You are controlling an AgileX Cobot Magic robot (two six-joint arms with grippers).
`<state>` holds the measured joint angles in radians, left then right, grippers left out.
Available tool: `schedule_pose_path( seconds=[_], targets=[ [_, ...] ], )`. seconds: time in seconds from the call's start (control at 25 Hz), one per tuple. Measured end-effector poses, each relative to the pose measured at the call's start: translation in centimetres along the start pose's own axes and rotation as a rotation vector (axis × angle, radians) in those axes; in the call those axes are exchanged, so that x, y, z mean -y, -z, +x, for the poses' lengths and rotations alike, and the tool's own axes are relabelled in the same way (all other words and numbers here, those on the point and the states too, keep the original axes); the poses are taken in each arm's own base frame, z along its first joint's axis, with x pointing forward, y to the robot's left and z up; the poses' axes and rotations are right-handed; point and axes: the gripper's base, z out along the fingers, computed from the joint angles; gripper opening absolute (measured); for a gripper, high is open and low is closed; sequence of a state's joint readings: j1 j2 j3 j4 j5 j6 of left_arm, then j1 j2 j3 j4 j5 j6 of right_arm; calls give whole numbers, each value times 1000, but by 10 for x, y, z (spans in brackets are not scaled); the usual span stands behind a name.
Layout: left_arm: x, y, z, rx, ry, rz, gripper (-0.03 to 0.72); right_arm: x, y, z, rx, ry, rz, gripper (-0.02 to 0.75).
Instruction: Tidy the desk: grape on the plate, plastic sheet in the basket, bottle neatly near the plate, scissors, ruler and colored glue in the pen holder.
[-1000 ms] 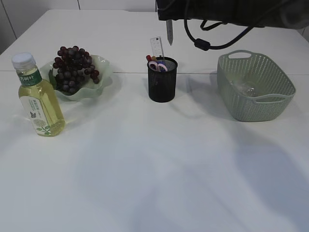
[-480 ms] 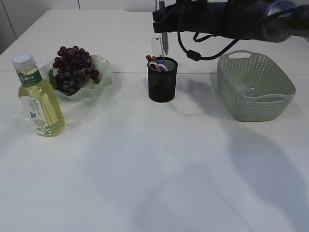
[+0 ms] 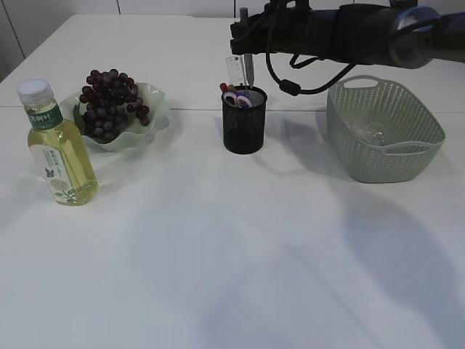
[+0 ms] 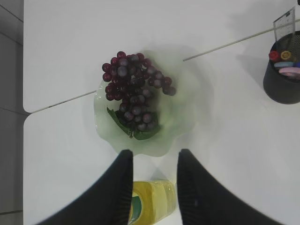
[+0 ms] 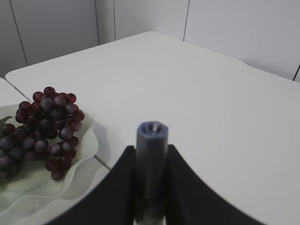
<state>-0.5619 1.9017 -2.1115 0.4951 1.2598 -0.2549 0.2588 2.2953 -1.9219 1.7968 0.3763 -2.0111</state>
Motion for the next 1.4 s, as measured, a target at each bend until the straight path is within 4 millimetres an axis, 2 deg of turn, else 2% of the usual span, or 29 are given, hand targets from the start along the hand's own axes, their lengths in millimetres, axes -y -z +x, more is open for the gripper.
schedule_pose_path(
  seconds=[0.32,0.6,0.8,0.88,1.04,1.16,1.28,1.4],
  targets=[
    [0,0,0,0,0,0,239,0,0,0,-1,-16,1,174],
    [0,0,0,1,-1,-3,238,0,0,0,-1,-27,1,239],
    [-1,0,0,2,-3,-9,238,0,0,-1,1,-134,2,245],
    [-1,0,0,2,-3,-9,238,0,4,-7,4,-172,2,246],
    [-1,0,0,2,-3,-9,238,-4,21,-40,-2,-189,-44,247],
    [0,0,0,-1,1,2,237,-16,39,-62,-69,-219,-157,247],
    [1,1,0,-3,9,23,237,-30,56,-63,-270,-248,-281,248],
    [1,7,0,2,23,51,237,-37,78,-59,-522,-274,-310,248]
  ],
)
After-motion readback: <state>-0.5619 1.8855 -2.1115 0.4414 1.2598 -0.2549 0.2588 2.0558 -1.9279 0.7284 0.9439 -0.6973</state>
